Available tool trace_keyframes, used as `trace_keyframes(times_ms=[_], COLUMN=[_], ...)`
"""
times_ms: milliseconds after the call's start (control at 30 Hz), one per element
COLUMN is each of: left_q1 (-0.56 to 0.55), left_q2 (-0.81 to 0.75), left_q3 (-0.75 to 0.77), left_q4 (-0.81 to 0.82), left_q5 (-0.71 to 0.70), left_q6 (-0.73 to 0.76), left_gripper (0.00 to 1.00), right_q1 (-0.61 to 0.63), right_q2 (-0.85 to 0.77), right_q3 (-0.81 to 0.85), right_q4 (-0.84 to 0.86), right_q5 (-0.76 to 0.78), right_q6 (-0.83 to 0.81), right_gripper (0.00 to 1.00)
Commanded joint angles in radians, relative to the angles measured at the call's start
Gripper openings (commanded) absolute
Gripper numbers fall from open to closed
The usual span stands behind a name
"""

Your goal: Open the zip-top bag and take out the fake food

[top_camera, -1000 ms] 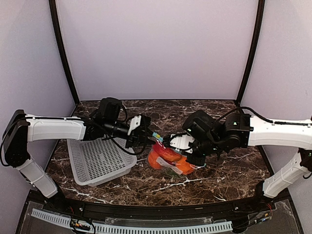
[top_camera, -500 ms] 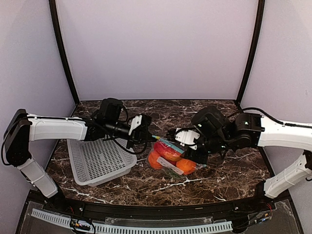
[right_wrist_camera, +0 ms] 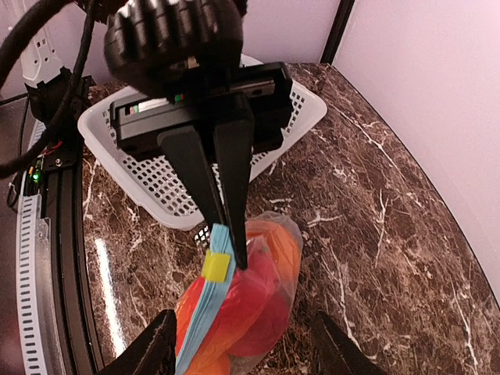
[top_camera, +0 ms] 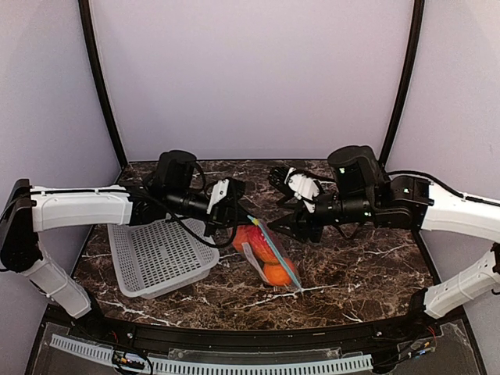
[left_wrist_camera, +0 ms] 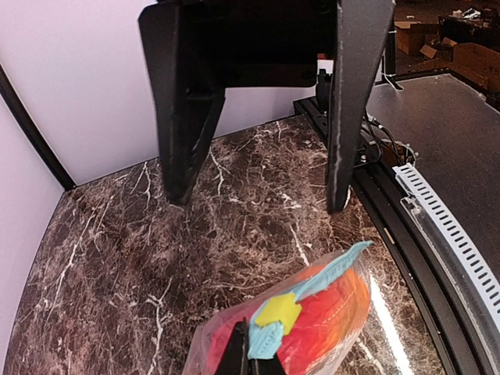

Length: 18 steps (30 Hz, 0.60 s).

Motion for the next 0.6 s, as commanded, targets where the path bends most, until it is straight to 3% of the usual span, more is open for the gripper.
trace_keyframes(times_ms=[0, 300, 567], left_q1=[-0.025, -0.030, -0.030], left_q2=[-0.047, -0.042, 0.006], left_q3=[0.031, 0.078, 0.174], left_q4=[-0.021, -0.088, -0.230], left_q5=[0.002, -0.048, -0.068], left_q6=[-0.003, -0.073, -0.137], left_gripper=[0.01, 0.01, 0.01], right_q1=[-0.005, 0.008, 0.020], right_q2=[0.034, 0.015, -0.004], right_q3=[-0.011, -0.107, -0.190], right_q4=[0.156, 0.297, 0.393], right_q5=[-0.070, -0.047, 0.021], right_q6=[-0.014, 0.003, -0.020], right_gripper=[0.54, 0.56, 0.48])
